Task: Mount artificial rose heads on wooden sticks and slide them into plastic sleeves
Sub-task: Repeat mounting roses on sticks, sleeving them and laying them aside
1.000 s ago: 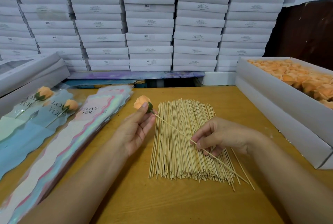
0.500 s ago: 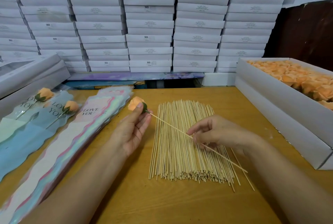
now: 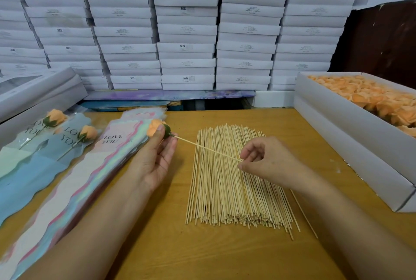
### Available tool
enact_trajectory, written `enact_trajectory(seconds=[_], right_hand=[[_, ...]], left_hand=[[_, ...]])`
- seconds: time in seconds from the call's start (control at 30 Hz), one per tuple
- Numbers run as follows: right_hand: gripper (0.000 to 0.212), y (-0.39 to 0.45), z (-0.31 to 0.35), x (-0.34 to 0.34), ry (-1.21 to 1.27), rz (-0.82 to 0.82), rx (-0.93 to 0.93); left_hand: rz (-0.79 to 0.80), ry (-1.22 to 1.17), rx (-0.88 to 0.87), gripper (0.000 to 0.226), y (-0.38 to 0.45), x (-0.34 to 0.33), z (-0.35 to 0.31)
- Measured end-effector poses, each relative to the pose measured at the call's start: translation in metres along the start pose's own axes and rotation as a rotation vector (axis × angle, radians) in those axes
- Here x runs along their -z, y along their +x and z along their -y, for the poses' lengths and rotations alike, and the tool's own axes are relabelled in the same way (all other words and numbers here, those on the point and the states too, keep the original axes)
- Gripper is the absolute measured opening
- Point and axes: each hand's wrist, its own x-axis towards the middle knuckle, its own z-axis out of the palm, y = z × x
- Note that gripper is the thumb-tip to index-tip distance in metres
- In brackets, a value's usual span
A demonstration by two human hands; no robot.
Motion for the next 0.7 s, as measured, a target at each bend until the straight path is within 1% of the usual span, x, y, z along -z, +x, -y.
enact_trajectory(seconds=[0.47, 0.7], right_hand=[[0.015, 0.0005, -0.0039, -0.0062, -0.187, -0.080, 0.016], [0.017, -0.0010, -0.0004, -0.0074, -0.225, -0.086, 0.011]], left_hand=[[0.004, 0.007, 0.007, 0.020, 0.0033, 0.0010, 0.0049], [0.023, -0.015, 0.000, 0.015, 0.0056, 0.0027, 0.0093]])
